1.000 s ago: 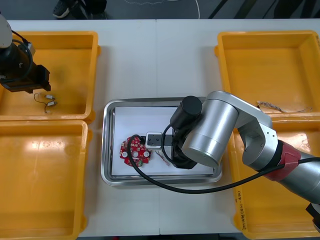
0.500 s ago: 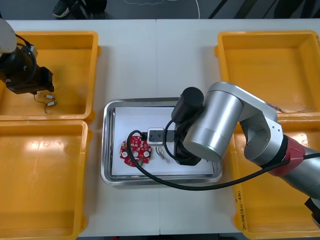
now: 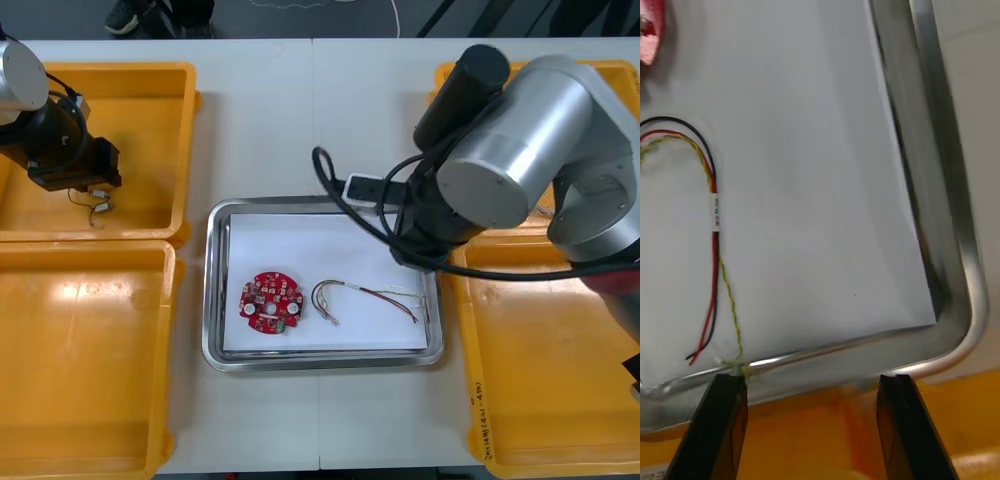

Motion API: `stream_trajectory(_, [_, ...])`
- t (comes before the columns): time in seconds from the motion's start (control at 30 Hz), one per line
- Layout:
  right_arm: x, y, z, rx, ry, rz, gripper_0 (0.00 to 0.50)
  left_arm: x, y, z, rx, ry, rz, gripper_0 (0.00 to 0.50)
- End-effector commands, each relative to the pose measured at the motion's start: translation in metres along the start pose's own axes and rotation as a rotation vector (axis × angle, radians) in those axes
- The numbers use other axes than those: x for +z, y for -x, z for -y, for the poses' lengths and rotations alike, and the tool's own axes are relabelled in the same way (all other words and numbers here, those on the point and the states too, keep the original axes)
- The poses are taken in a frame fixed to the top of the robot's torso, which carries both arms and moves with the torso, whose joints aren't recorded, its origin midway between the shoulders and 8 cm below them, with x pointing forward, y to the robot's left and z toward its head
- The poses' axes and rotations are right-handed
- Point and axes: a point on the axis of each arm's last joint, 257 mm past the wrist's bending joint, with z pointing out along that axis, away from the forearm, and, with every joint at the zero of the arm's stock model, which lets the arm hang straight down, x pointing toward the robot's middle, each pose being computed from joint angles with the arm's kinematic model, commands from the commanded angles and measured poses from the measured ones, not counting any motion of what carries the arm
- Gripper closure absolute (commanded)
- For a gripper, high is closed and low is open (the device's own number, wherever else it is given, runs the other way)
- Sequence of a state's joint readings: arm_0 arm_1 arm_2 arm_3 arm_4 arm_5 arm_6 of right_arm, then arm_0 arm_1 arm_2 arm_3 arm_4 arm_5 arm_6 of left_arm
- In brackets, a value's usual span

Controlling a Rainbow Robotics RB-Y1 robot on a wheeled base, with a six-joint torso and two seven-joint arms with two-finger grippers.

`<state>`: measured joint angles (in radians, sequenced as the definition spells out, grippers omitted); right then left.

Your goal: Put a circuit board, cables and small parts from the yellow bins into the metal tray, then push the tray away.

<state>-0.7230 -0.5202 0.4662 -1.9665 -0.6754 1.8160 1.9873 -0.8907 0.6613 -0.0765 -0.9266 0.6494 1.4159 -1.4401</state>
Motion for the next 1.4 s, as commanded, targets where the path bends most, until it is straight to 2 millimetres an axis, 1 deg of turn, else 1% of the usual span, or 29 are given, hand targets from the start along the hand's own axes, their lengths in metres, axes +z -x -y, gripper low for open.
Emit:
stream_trajectory(0.03, [-0.045,-0.016,0.05,0.061,-0.1,0.012,0.0,-0.01,0.017,0.027,0.085,-0.017,0.032,0.005])
stream_trajectory(0.07, [-0.048,-0.019,0.054,0.072,-0.104,0.008,0.0,-0.01,0.017,0.027,0.084,-0.017,0.031,0.006])
stream_trajectory(0.13, [-0.056,-0.032,0.062,0.113,-0.111,-0.005,0.0,-0.008,0.014,0.026,0.081,-0.017,0.024,0.009])
stream_trajectory(0.33, [-0.08,-0.047,0.094,0.219,-0.156,0.043,0.0,-0.005,0.011,0.024,0.075,-0.013,0.019,0.007])
stream_trajectory(0.5, [-0.096,-0.071,0.121,0.332,-0.188,0.064,0.0,0.003,0.003,0.017,0.064,-0.008,0.01,0.007])
stream_trajectory(0.67, [-0.104,-0.104,0.144,0.44,-0.218,0.045,0.0,0.007,-0.002,0.014,0.057,-0.006,0.002,0.011])
stream_trajectory(0.7, [-0.105,-0.108,0.146,0.451,-0.223,0.04,0.0,0.008,-0.002,0.014,0.056,-0.005,0.002,0.012])
stream_trajectory(0.77, [-0.107,-0.123,0.155,0.501,-0.242,0.022,0.0,0.01,-0.004,0.011,0.05,-0.002,0.002,0.014])
stream_trajectory(0.87, [-0.108,-0.139,0.163,0.562,-0.252,0.007,0.0,0.014,-0.008,0.008,0.044,0.003,-0.003,0.026])
stream_trajectory(0.97, [-0.107,-0.148,0.169,0.603,-0.25,-0.004,0.0,0.016,-0.011,0.005,0.041,0.008,-0.007,0.042])
stream_trajectory(1.0, [-0.105,-0.151,0.17,0.621,-0.244,-0.01,0.0,0.017,-0.012,0.005,0.039,0.008,-0.008,0.093])
stream_trajectory(1.03, [-0.103,-0.155,0.171,0.634,-0.238,-0.019,0.0,0.018,-0.013,0.003,0.037,0.01,-0.01,0.187])
stream_trajectory(1.07, [-0.1,-0.158,0.175,0.643,-0.239,-0.02,0.0,0.018,-0.013,0.003,0.037,0.011,-0.01,0.326])
stream_trajectory(1.13, [-0.097,-0.159,0.182,0.647,-0.25,-0.012,0.0,0.018,-0.012,0.003,0.038,0.013,-0.008,0.425])
stream_trajectory(1.17, [-0.093,-0.16,0.185,0.644,-0.249,-0.01,0.0,0.018,-0.013,0.002,0.036,0.014,-0.009,0.45])
stream_trajectory(1.2, [-0.091,-0.159,0.186,0.636,-0.248,-0.008,0.0,0.018,-0.012,0.002,0.037,0.016,-0.008,0.461])
stream_trajectory(1.27, [-0.087,-0.159,0.193,0.568,-0.261,-0.004,0.0,0.018,-0.012,0.002,0.032,0.015,-0.008,0.496])
stream_trajectory(1.4, [-0.081,-0.162,0.198,0.457,-0.259,-0.013,0.0,0.018,-0.013,0.001,0.029,0.018,-0.008,0.5])
